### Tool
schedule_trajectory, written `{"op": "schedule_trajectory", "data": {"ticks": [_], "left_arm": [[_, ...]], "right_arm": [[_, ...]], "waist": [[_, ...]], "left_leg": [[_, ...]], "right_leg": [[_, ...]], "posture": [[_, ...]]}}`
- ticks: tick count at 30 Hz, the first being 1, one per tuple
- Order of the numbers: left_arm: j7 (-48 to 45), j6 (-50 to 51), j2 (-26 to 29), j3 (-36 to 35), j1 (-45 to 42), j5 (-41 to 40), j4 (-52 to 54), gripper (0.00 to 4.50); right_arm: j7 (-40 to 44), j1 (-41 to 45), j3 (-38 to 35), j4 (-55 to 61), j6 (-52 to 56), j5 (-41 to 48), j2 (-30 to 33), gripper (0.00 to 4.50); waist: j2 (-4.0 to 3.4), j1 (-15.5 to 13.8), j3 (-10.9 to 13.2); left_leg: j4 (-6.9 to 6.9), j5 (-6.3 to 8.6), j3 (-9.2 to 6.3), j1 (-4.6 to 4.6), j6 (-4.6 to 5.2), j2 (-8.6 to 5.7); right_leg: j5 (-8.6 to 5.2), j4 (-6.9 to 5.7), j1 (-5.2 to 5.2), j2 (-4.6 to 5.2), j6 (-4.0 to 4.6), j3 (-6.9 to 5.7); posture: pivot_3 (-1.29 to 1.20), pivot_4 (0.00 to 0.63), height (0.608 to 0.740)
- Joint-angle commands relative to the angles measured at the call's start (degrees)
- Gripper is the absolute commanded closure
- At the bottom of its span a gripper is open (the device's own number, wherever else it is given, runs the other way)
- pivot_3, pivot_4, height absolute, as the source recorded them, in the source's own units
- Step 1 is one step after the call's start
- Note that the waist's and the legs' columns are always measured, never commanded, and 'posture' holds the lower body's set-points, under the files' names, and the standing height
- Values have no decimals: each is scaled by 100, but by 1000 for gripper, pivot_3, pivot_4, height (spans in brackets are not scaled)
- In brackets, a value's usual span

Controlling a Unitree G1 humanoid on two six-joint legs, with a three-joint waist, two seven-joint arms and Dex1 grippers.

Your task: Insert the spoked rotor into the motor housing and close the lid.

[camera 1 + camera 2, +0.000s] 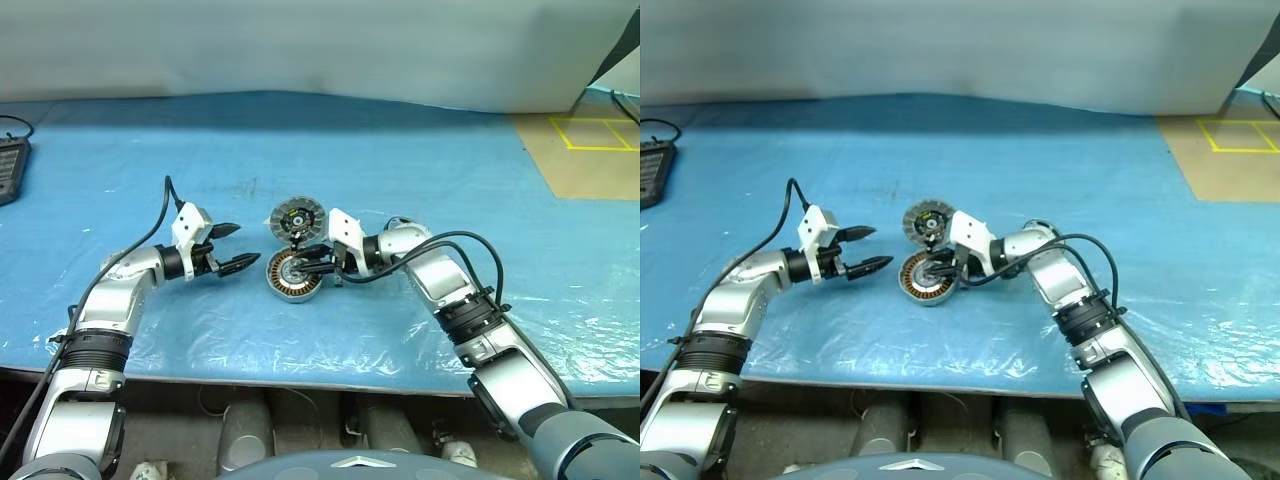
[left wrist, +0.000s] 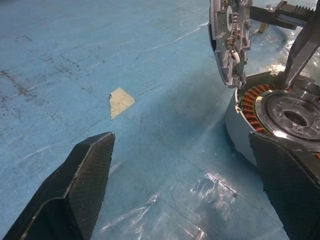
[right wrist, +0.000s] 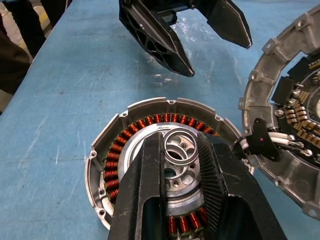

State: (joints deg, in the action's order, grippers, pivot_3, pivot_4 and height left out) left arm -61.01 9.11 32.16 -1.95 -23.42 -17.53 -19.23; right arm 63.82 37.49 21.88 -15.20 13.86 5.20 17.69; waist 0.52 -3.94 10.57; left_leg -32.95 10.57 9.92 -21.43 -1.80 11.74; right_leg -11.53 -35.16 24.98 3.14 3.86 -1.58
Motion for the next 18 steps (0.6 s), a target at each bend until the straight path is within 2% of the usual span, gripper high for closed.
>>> {"op": "schedule_trajectory", "data": {"ticks": [1,18], "left_arm": [[19,-80,65,-86,19,-18,205,0],[71,-106,58,-78,31,-2,176,0]], "right_arm": [[30,71,23,9,-151,-54,-10,3954],[35,-19,104,-166,-266,-207,-65,3954]], "waist": [[0,-2,0],[0,1,0]], "left_leg": [[0,0,0,0,0,-1],[-1,0,0,1,0,0]], "right_leg": [[0,0,0,1,0,0],[0,-2,-1,0,0,0]], "posture": [[0,150,740],[0,150,740]]}}
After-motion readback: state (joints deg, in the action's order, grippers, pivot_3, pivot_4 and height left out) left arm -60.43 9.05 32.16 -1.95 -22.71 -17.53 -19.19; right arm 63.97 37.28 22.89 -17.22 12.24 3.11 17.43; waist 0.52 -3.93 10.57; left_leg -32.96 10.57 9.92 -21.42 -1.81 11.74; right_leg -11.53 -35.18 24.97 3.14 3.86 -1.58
